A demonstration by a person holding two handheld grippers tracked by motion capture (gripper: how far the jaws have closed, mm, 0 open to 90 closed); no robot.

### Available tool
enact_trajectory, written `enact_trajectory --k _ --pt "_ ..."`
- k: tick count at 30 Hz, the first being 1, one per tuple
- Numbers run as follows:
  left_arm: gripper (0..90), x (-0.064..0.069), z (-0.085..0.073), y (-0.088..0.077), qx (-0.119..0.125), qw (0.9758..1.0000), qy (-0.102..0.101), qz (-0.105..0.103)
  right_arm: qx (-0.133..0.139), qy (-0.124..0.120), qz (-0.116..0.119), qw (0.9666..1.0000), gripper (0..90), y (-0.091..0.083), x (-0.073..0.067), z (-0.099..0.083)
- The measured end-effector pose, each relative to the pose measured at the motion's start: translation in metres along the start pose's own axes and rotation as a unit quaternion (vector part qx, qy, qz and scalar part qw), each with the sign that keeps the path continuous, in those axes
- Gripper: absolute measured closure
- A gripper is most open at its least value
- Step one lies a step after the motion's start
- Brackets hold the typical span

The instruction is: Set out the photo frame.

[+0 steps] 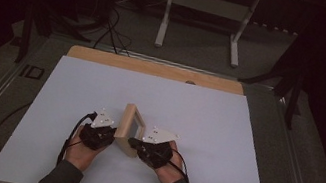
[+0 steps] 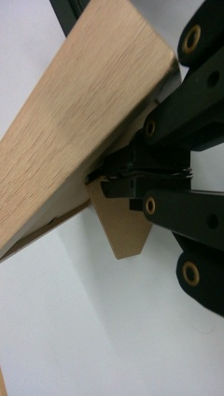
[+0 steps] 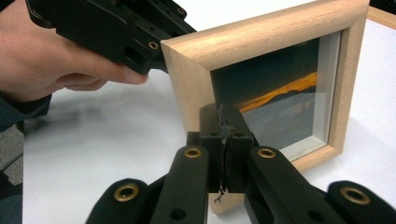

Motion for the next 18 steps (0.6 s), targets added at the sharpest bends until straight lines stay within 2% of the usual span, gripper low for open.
enact_trajectory --k 9,14,18 --pt "78.1 -0.006 0.001 -0.006 0.011 0.9998 -0.015 0.008 -0.003 -0.006 -0.007 1.0 78.9 -0.002 0.002 0.0" --pt "71.7 -0.011 0.002 -0.012 0.02 0.9992 -0.031 0.015 0.003 -0.001 -0.014 0.9999 71.8 -0.006 0.007 0.001" --pt "67.7 -0.014 0.002 -0.016 0.027 0.9988 -0.038 0.013 0.007 0.004 -0.017 0.9998 66.0 -0.009 0.011 0.002"
Point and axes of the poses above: each handheld gripper's, and its own axes: y roughly forward along the jaws, z roughly out of its top, x roughly to its right, the point moved 4 cm from there along y, roughly forward along the jaws, and after that the axes turned 1 degree about x, right-handed, at the moved point
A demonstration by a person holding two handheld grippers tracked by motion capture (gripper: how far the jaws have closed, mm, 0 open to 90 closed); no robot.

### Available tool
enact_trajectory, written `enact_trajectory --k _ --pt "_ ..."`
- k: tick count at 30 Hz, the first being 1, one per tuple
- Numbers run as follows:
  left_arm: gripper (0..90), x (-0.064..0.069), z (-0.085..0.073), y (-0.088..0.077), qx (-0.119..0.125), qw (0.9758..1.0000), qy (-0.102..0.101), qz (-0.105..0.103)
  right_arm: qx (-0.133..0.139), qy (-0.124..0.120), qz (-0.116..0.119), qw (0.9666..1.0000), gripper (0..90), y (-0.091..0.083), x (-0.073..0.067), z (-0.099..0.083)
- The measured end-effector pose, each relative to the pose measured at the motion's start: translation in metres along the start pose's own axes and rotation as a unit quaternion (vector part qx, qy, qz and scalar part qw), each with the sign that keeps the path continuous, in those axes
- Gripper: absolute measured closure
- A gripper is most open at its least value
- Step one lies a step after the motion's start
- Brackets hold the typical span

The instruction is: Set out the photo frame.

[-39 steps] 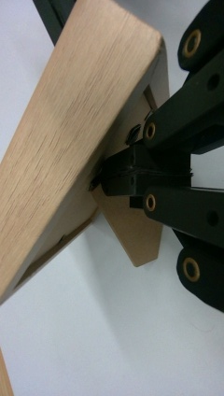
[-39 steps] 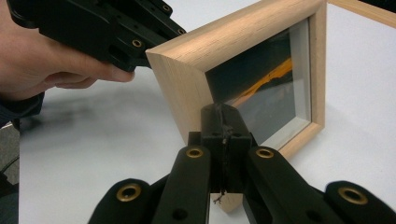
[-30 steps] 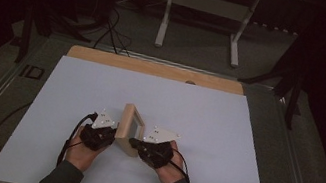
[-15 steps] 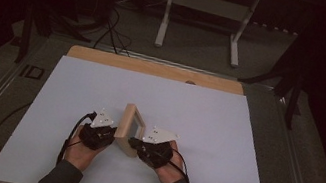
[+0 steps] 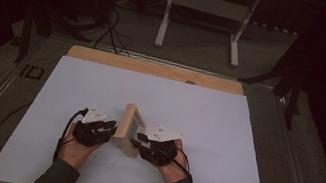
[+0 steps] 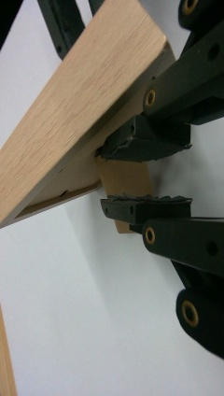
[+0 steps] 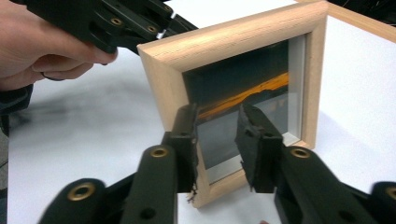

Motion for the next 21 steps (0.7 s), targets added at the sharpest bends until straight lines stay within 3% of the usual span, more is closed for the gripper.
enact_trajectory --k 15,21 --pt "48.3 -0.012 0.008 -0.019 0.04 0.998 -0.041 0.026 0.005 0.009 -0.018 0.9998 55.6 -0.008 0.01 0.001" --pt "42.4 -0.013 0.012 -0.026 0.059 0.9962 -0.06 0.023 0.007 0.013 -0.023 0.9996 53.8 -0.01 0.013 0.002"
Point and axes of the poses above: each handheld gripper's, and its own axes: y roughly forward along the jaws, z roughly out of its top, x roughly to its right, the point moved 4 cm from there along y, roughly forward along the jaws, and after that the axes turned 1 degree about x, right-handed, at the moved point
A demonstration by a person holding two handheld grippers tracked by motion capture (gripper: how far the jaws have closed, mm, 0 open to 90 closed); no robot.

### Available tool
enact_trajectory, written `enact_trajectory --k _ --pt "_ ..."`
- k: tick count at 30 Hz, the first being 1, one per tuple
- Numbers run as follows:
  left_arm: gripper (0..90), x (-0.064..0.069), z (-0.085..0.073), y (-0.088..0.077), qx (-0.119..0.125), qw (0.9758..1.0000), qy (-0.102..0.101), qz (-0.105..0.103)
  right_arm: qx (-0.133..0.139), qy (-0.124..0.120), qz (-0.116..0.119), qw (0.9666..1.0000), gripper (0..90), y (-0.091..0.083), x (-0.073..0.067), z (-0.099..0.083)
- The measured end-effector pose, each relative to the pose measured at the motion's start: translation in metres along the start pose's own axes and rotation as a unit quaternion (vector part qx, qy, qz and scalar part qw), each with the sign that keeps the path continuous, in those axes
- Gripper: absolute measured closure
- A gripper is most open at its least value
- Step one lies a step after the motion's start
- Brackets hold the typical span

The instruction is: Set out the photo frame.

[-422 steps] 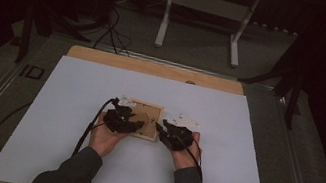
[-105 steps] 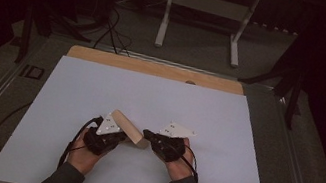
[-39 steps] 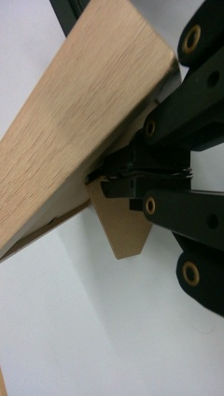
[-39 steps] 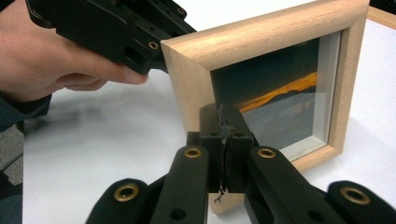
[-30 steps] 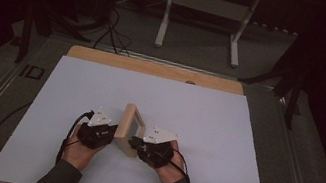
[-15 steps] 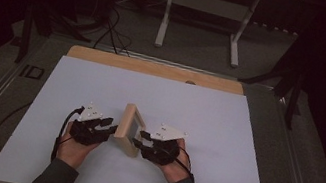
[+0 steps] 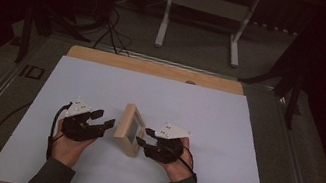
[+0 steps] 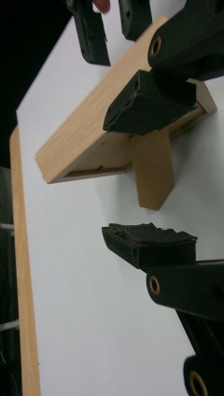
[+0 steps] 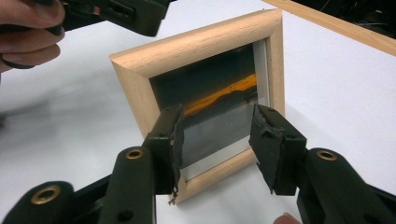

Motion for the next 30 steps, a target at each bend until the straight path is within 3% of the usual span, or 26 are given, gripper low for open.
enact_trajectory --k 12,21,30 --pt "35.7 0.01 0.007 -0.007 0.018 0.9997 -0.002 -0.015 0.005 0.004 -0.008 0.9999 51.2 -0.004 0.004 0.001" --pt "31.7 0.025 0.009 -0.007 0.019 0.9992 0.012 -0.032 0.009 0.009 -0.014 0.9998 50.0 -0.007 0.008 0.002" --pt "23.9 0.036 0.005 -0.002 0.01 0.9994 0.022 -0.025 0.013 0.014 -0.019 0.9996 49.1 -0.01 0.011 0.003"
Point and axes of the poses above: each handheld gripper's, and its own axes: y roughly forward along the jaws, z roughly out of its top, x roughly to its right, the point moved 4 cm from there along y, roughly forward along the jaws, and after that the axes turned 1 degree about x, right-handed, at the moved point
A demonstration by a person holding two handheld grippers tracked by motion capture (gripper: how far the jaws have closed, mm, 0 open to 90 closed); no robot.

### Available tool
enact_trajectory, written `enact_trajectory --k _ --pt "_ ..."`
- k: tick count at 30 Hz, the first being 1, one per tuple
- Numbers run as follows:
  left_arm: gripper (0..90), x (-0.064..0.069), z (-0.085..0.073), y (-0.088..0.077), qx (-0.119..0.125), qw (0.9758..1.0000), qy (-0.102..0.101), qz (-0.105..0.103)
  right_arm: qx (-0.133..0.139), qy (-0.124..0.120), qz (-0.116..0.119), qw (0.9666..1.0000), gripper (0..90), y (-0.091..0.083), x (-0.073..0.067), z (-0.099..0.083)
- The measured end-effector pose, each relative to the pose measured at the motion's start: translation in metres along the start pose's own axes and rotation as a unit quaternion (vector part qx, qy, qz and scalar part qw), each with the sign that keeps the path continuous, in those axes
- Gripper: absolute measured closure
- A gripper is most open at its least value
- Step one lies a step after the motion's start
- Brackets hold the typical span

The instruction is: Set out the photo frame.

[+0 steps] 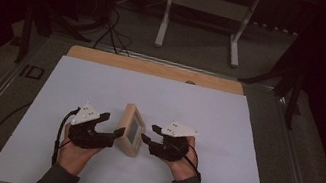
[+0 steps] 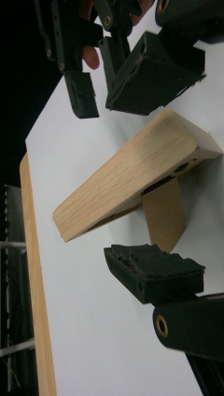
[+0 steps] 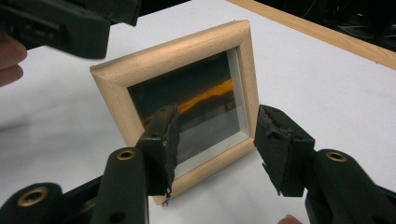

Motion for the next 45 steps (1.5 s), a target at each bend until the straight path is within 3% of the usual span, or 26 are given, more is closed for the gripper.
enact_trajectory --k 7,16,45 --pt "22.7 0.008 -0.005 0.007 -0.012 0.9998 0.011 0.005 0.002 0.0 -0.002 1.0 48.6 -0.001 0.001 0.0" --pt "25.2 0.01 -0.014 0.02 -0.039 0.9991 0.002 0.014 0.004 0.001 -0.004 1.0 48.2 -0.003 0.003 0.001" --pt "43.4 0.013 -0.016 0.025 -0.058 0.998 -0.015 -0.02 0.006 0.005 -0.005 1.0 48.0 -0.005 0.006 0.001"
Point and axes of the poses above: each handheld gripper's, and its own axes: y roughly forward along the jaws, z roughly out of its top, x roughly to its right, the point moved 4 cm from there along y, roughly forward along the jaws, and after that the axes turned 1 degree about x, right-handed, at the moved point
